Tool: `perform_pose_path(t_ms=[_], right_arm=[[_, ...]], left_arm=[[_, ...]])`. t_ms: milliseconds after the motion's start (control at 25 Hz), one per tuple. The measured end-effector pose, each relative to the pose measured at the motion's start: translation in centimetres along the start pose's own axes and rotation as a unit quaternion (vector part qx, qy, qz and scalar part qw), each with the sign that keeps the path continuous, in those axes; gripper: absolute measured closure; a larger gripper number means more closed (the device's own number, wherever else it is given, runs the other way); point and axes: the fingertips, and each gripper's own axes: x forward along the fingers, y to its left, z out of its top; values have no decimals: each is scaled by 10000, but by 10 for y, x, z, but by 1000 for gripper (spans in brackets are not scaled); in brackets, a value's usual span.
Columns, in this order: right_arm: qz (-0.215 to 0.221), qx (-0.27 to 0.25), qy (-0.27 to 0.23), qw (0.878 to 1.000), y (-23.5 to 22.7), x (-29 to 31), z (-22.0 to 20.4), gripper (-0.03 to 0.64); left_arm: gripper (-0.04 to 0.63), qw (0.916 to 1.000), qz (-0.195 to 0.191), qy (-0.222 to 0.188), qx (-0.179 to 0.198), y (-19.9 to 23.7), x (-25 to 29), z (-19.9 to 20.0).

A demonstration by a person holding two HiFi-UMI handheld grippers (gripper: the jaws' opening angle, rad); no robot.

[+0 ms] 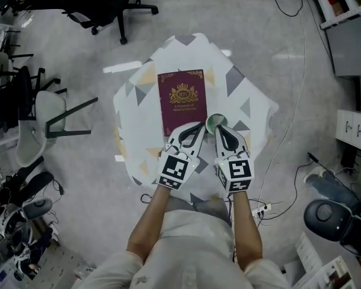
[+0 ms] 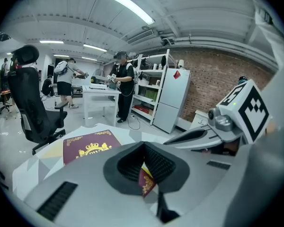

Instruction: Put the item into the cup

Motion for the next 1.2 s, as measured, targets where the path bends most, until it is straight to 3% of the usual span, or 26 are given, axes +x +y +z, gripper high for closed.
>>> perform_pose_path(t_ms=[800,1200], right_arm=[[-96,-168,741,9971,-3,22,-17,612],[-126,-191,826,9963,1,26,-15,611]], left_arm=[[583,10000,-44,31,-32,1,4,-3],[583,10000,-44,36,-59,5,3,-4]])
